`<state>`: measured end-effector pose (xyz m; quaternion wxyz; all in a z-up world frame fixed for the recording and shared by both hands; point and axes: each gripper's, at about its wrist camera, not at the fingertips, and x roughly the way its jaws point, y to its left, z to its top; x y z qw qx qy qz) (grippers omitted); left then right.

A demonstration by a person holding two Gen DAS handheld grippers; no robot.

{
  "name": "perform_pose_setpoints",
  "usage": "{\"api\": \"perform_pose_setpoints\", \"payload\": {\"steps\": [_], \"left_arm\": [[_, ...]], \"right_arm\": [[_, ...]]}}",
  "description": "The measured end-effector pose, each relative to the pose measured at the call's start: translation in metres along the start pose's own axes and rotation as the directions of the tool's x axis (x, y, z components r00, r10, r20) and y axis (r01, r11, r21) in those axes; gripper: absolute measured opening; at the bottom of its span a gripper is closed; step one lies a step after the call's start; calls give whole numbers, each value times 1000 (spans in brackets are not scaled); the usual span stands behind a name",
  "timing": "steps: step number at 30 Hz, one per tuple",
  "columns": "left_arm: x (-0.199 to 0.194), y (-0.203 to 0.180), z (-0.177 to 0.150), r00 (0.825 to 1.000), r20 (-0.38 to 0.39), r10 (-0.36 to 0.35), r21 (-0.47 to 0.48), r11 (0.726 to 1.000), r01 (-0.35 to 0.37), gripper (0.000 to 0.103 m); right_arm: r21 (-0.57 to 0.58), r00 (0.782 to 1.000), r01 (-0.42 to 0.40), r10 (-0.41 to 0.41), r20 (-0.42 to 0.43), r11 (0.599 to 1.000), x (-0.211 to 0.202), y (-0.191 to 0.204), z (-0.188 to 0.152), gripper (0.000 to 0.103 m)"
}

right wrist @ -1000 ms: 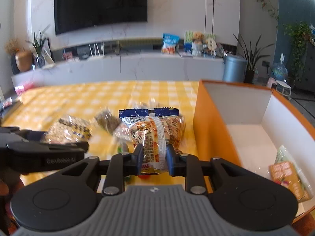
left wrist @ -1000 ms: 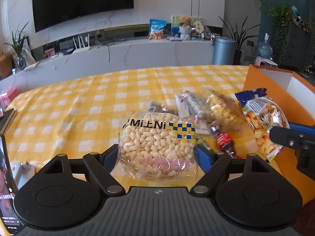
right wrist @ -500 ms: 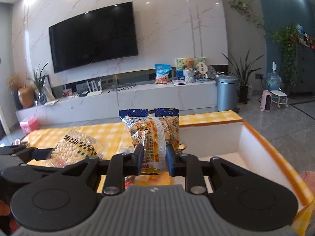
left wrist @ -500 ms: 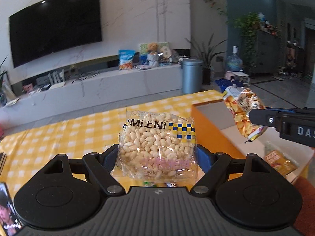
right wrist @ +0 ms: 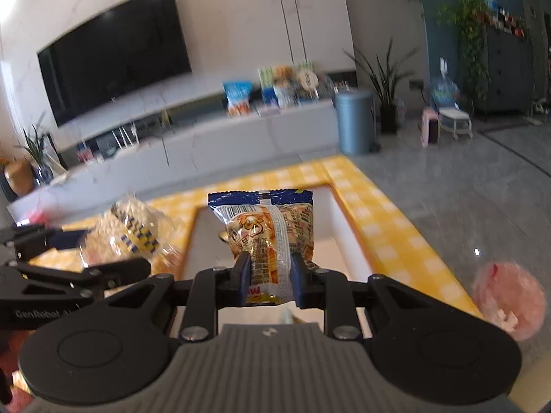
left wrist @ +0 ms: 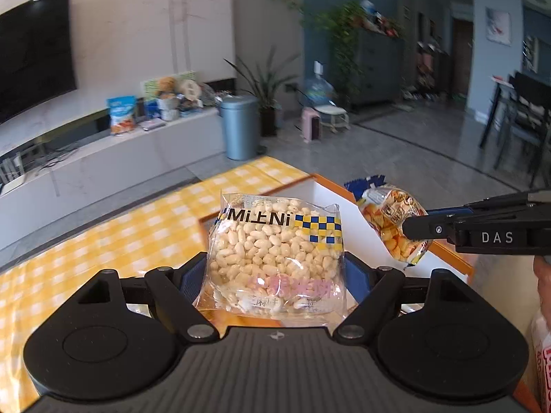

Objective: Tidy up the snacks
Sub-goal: 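Lift both bags and carry them over the box with both tools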

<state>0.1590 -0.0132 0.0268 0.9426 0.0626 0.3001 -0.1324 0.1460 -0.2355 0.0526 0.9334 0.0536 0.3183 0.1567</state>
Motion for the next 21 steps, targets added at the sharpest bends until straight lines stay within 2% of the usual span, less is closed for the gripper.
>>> {"api": "perform_pose_setpoints", "payload": {"steps": [6,10,16,21], "left_arm": [[30,-9,7,996,-54,-65,38,997,67,93],[43,-15,4,994,-88,-73,73,994,79,93],[57,-24,-4,988,-145,-48,151,986,70,93],[69,-27,-7,978,-206,-46,222,971,92,93]], "right_arm": [[78,983,8,6,-184,997,18,-34,4,22],[34,970,54,-45,-238,998,26,-37,0,22],[13,935,91,-81,-346,996,43,-39,-10,22],[31,895,125,-99,-435,992,57,-47,-21,24]]}}
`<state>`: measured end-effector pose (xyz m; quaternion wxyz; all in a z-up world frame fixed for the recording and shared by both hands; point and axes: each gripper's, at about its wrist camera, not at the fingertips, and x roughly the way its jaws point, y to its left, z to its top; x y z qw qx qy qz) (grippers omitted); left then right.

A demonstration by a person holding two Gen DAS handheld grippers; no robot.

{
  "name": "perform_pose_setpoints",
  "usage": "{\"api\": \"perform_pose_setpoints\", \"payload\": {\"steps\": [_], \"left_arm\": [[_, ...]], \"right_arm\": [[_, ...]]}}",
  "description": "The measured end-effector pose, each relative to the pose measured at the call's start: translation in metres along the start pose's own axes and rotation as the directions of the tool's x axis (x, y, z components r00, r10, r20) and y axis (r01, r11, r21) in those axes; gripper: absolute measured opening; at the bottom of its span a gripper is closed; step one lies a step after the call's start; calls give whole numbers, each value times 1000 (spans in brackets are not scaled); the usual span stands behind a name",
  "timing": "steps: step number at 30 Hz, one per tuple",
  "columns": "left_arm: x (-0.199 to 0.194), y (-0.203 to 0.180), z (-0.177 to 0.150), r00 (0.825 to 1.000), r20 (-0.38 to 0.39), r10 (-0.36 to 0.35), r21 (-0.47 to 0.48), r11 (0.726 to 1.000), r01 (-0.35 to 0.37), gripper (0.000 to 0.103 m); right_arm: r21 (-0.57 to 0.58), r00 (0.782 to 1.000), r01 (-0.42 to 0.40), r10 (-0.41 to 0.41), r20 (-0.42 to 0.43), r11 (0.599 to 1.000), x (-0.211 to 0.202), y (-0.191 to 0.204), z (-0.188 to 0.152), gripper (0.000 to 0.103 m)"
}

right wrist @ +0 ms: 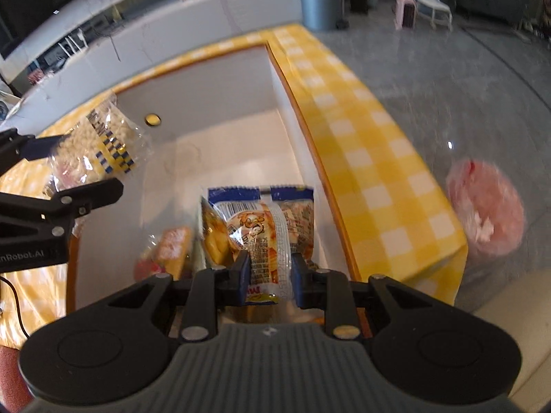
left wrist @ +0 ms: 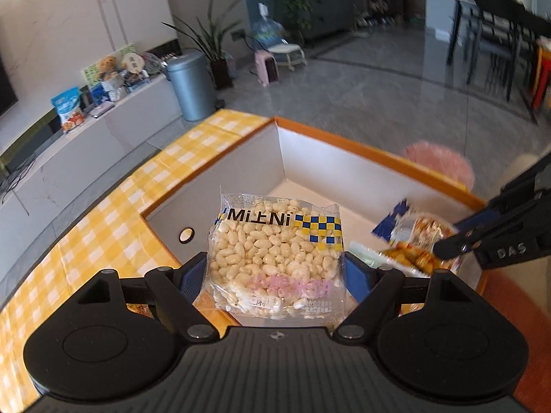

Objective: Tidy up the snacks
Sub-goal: 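Lift both bags and carry them over the box with both tools, then lower both bags into the box and open both tools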

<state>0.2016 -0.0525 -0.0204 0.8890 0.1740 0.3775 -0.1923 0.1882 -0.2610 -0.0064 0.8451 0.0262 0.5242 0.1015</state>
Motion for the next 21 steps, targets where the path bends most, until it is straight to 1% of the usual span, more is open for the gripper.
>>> {"api": "perform_pose_setpoints", "payload": {"steps": [3,6,9,12,14,15,17,18,21], "left_arm": [[8,-2,1,999,-46,-5,47,999,7,93],[16,-4,6,992,-125,-17,49,998,23,94],[24,-6,11,985,-171,15,61,998,-5,94],[32,-9,17,977,-210,32,119,993,-7,94],[37,-14,18,971,-233,56,192,981,-11,94],[41,-17,17,966,-246,82,233,972,-23,94],[49,-24,14,955,-264,138,318,947,-49,94],[53,-27,11,950,-274,151,349,936,-48,94],[61,-34,5,936,-306,174,402,915,-38,94]], "right_arm": [[-26,1000,21,-22,-8,999,1,1,4,28],[-74,997,64,-61,45,995,-5,6,4,45],[-100,993,73,-63,100,992,-9,9,7,51],[-97,993,48,-36,114,994,-8,8,9,52],[-97,993,39,-27,115,995,-6,9,9,52],[-95,993,33,-21,118,995,-6,7,7,52],[-87,993,30,-19,120,996,-4,6,6,52],[-82,993,27,-17,119,996,-3,5,6,52],[-67,994,13,-6,111,998,-2,4,6,52]]}}
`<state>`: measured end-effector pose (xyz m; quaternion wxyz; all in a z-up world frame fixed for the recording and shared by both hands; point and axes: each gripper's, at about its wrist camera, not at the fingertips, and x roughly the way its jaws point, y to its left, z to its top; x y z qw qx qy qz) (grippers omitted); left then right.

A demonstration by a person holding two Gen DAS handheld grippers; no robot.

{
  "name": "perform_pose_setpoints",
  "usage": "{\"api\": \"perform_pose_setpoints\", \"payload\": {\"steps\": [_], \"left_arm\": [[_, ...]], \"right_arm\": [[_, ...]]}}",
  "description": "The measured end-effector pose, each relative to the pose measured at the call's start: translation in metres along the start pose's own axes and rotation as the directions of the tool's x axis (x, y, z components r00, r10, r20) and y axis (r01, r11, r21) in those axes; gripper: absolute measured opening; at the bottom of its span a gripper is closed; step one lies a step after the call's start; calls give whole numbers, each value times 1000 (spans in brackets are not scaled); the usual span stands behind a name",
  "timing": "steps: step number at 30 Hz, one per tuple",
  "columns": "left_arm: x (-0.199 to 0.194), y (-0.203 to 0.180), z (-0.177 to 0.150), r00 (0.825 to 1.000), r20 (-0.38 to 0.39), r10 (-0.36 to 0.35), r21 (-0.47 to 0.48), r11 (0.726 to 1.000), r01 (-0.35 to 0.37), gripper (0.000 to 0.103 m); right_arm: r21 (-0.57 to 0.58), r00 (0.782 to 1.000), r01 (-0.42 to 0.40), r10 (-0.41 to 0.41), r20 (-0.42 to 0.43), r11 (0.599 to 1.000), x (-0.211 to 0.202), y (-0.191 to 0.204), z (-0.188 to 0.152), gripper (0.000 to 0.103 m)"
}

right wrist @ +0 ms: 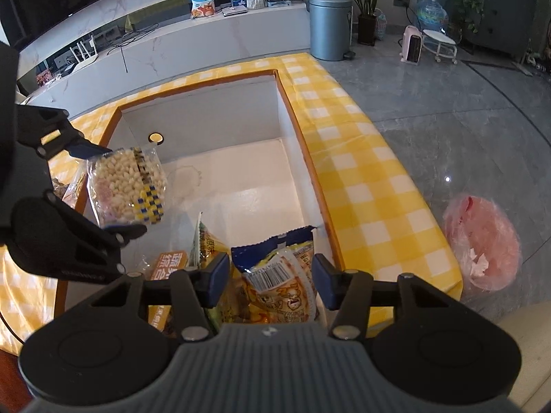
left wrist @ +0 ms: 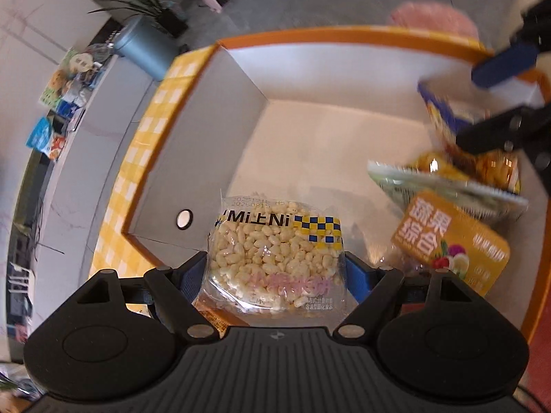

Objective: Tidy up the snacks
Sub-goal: 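Lower both bags into the box and open both tools, then withdraw both tools from the box back toward the snack pile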

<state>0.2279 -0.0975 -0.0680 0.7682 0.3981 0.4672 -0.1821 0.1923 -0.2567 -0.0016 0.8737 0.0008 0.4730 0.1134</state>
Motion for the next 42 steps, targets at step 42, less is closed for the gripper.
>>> {"api": "perform_pose_setpoints", "payload": {"steps": [42], "left_arm": [[-84,-5,-38,923,346,167,-179,978,-110,103]], "right_arm": [[-58,994,52,-46,96,997,-22,33,-10,68]]}}
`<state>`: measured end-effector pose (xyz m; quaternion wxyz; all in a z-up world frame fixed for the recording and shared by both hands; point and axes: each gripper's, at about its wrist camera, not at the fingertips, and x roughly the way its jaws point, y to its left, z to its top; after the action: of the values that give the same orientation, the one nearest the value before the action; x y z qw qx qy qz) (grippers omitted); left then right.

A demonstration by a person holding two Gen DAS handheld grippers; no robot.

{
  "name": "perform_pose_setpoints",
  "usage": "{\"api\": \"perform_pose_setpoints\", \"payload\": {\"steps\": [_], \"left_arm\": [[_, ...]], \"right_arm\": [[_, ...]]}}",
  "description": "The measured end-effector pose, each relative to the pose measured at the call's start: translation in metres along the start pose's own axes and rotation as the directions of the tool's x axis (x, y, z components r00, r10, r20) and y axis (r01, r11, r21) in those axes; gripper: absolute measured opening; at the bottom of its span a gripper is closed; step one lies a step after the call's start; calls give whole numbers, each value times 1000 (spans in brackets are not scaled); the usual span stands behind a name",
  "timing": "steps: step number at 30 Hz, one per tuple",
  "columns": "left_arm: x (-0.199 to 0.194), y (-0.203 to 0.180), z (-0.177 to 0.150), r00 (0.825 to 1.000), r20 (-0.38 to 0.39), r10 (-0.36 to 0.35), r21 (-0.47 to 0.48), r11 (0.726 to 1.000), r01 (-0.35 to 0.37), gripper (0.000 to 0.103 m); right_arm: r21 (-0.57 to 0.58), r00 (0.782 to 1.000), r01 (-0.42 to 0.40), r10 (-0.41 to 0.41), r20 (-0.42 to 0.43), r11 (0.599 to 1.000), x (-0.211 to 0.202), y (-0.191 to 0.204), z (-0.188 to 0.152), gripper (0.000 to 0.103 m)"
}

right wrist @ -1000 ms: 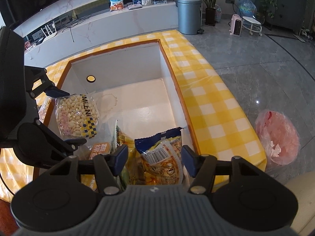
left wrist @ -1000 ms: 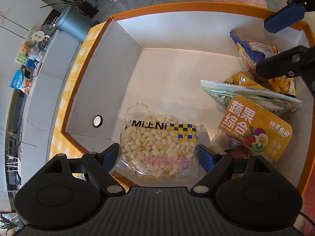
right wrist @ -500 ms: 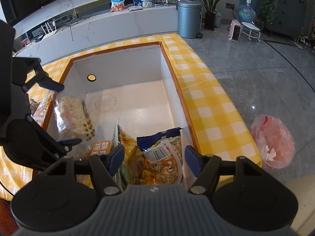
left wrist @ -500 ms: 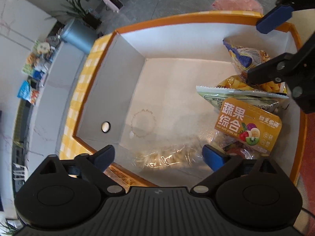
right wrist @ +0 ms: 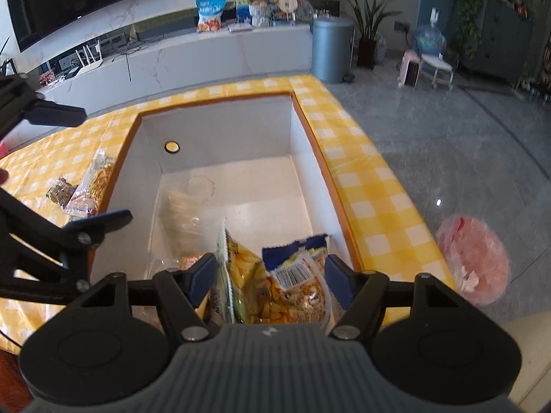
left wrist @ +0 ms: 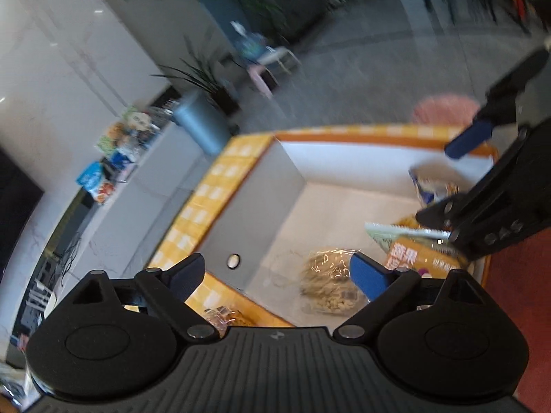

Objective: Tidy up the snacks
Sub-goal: 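Withdraw both tools from the box back toward the snack pile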

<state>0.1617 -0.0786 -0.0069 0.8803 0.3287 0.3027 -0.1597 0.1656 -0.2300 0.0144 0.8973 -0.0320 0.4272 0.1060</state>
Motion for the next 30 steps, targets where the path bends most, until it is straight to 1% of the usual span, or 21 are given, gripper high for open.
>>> {"api": "perform_pose_setpoints", "payload": {"steps": [4,7,11,14,17,20,23,25,27,28,29,30], "left_arm": [[-22,10,-13,997,72,19,-108,994,-11,103],[-37,20,-23,992,119,48,-204,979,-23,103],[-52,36,-41,981,165,98,-344,938,-36,103],[-64,45,-60,969,203,142,-423,905,-45,103],[-72,54,-77,961,199,191,-493,867,-70,103],[-74,66,-92,967,161,198,-563,823,-75,103],[-77,75,-114,962,133,240,-636,765,-103,103],[-80,81,-130,960,126,251,-690,717,-97,103],[-81,84,-147,962,113,250,-733,674,-89,103],[-79,86,-153,964,99,249,-746,660,-94,103],[-81,86,-161,964,78,253,-749,653,-111,100],[-81,86,-168,963,54,264,-743,655,-138,94]], "right_arm": [[-25,998,2,0,64,1000,-11,19,-2,68],[-43,993,-6,11,114,999,-19,36,-4,68],[-71,984,-23,36,173,997,-28,62,-10,68],[-100,975,-19,41,220,995,-34,82,-17,68],[-135,967,-20,53,248,991,-37,102,-23,68],[-152,960,-22,63,274,988,-39,118,-28,68],[-162,951,-14,63,303,987,-38,131,-33,68],[-155,946,-32,80,313,987,-35,135,-34,68],[-146,947,-55,98,306,988,-30,141,-35,68],[-143,948,-64,105,301,988,-27,144,-36,68],[-143,949,-70,110,296,987,-24,149,-36,68],[-149,949,-75,116,292,986,-22,153,-37,68]]}}
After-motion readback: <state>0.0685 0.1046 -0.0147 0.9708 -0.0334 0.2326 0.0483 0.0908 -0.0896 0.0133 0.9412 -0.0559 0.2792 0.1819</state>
